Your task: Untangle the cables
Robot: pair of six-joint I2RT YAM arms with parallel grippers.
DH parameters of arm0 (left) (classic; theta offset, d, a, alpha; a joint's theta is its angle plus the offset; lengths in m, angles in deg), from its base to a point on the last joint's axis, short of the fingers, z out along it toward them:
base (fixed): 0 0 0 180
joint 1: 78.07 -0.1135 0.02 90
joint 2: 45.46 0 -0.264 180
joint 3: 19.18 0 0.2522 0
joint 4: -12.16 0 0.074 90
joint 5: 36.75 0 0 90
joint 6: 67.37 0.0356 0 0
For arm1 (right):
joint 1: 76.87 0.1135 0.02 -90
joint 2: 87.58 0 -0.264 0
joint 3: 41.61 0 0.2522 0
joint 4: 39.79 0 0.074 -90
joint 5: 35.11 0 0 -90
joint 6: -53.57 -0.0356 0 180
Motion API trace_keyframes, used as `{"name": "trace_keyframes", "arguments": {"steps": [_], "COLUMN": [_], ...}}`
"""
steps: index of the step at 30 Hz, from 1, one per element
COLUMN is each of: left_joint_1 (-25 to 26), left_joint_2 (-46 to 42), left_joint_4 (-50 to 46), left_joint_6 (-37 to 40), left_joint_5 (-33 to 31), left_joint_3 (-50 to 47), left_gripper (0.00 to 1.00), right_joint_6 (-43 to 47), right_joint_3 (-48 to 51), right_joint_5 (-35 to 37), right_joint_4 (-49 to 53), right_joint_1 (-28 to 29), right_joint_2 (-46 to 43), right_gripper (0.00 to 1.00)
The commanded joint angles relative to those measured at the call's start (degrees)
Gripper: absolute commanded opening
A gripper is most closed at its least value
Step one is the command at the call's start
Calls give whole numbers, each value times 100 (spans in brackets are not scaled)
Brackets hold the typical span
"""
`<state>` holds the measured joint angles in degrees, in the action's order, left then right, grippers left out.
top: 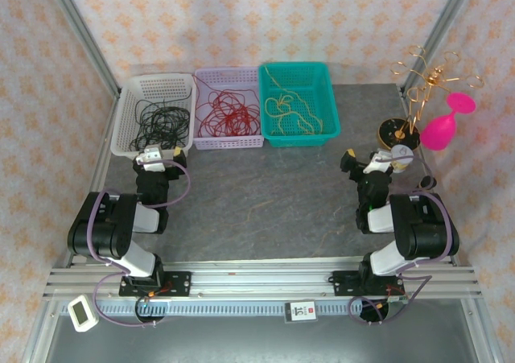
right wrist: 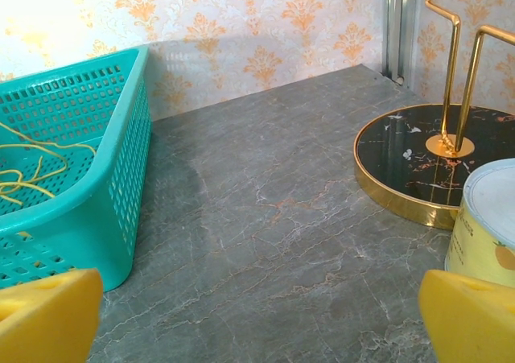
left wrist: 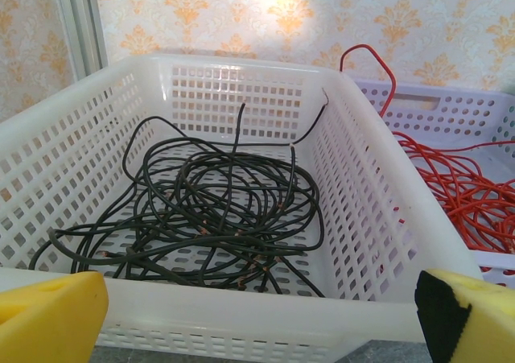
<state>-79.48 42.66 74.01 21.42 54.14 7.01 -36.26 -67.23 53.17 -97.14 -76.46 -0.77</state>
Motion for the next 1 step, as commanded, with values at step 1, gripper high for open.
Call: {"name": "trace_keyframes", "arguments": {"steps": [1], "left_joint_1": [-30], "left_joint_2": [-14], "left_joint_4": [6], "left_joint_6": [-36], "left_joint_5": [70], "left_joint_3": [-21], "left_gripper": [100], "right_joint_6": [107], "right_joint_3": [-87], "right_joint_5": [149], "right_joint_4": [-49], "right_joint_1": [61], "right_joint_2": [25], "right_gripper": [100]}}
